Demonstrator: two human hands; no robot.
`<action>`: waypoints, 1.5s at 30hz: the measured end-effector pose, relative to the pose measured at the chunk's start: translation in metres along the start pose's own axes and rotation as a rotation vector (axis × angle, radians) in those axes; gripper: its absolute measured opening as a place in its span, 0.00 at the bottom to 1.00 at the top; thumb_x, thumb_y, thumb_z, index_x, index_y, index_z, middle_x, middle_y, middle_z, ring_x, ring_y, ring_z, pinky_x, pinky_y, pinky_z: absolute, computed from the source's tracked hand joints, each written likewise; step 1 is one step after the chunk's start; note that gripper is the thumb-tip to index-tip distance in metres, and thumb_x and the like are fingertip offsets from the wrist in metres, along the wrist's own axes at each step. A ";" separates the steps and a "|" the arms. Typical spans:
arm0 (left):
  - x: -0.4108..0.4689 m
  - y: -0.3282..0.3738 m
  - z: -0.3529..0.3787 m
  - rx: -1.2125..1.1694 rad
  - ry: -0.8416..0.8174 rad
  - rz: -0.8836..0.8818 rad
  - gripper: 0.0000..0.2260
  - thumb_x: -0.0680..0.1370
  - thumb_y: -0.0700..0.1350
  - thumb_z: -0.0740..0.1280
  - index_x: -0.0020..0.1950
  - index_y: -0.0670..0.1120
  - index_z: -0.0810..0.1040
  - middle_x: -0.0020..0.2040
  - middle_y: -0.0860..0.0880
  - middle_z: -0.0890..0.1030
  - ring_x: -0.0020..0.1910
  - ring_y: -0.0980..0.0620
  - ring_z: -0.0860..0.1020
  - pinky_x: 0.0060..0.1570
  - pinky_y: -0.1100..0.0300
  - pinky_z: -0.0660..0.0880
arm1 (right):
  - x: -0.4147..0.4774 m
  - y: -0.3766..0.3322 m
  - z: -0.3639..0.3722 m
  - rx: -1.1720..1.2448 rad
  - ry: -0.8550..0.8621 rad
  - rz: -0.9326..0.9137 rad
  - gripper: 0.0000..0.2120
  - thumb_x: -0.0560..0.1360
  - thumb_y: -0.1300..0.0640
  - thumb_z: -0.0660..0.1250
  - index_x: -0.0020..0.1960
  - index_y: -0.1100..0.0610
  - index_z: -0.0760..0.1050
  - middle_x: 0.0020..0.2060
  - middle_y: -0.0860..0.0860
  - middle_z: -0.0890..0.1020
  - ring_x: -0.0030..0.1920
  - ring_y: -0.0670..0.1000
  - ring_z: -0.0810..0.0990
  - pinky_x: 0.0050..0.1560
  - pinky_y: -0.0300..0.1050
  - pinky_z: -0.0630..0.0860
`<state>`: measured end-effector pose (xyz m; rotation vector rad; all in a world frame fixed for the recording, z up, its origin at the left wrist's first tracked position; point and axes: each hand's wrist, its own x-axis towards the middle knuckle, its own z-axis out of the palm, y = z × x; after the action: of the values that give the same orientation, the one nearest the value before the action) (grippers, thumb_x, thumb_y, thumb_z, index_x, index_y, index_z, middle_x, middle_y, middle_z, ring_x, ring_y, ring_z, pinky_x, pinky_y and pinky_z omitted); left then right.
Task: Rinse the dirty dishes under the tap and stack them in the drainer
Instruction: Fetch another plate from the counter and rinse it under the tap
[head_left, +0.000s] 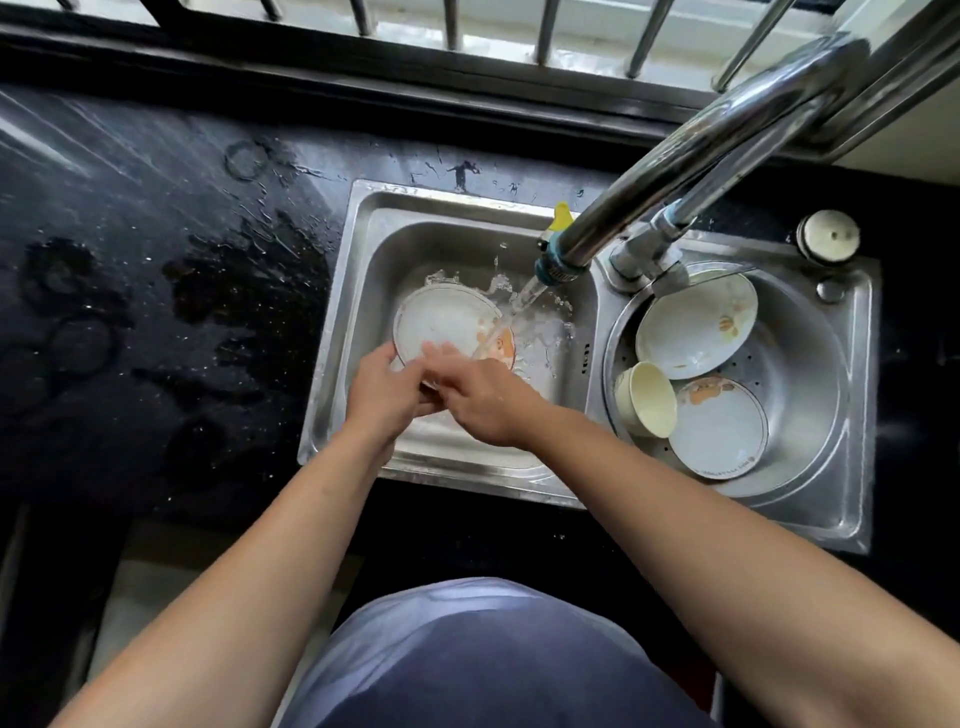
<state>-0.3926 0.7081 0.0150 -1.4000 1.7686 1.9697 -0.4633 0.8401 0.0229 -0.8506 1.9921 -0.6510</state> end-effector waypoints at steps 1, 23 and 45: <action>0.004 0.001 -0.003 0.005 0.017 -0.002 0.13 0.78 0.35 0.62 0.54 0.48 0.82 0.45 0.40 0.88 0.41 0.38 0.88 0.37 0.52 0.85 | -0.007 0.007 0.002 -0.035 -0.017 0.025 0.22 0.79 0.62 0.57 0.72 0.54 0.72 0.75 0.55 0.71 0.76 0.59 0.66 0.73 0.54 0.66; 0.003 0.010 -0.001 0.134 0.009 0.010 0.14 0.76 0.36 0.62 0.56 0.49 0.81 0.52 0.38 0.86 0.43 0.40 0.89 0.39 0.50 0.86 | -0.020 0.022 0.013 -0.046 0.112 0.214 0.19 0.83 0.52 0.51 0.66 0.58 0.73 0.71 0.58 0.73 0.69 0.63 0.72 0.67 0.56 0.68; 0.008 0.002 0.014 0.119 -0.045 -0.039 0.17 0.75 0.34 0.61 0.59 0.45 0.81 0.47 0.36 0.87 0.42 0.39 0.88 0.42 0.45 0.86 | -0.013 0.028 -0.001 -0.165 0.138 0.330 0.22 0.81 0.57 0.52 0.73 0.60 0.66 0.77 0.58 0.63 0.77 0.60 0.62 0.76 0.56 0.58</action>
<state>-0.4055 0.7162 0.0090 -1.3321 1.7920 1.8296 -0.4681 0.8681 0.0105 -0.5631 2.2692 -0.3672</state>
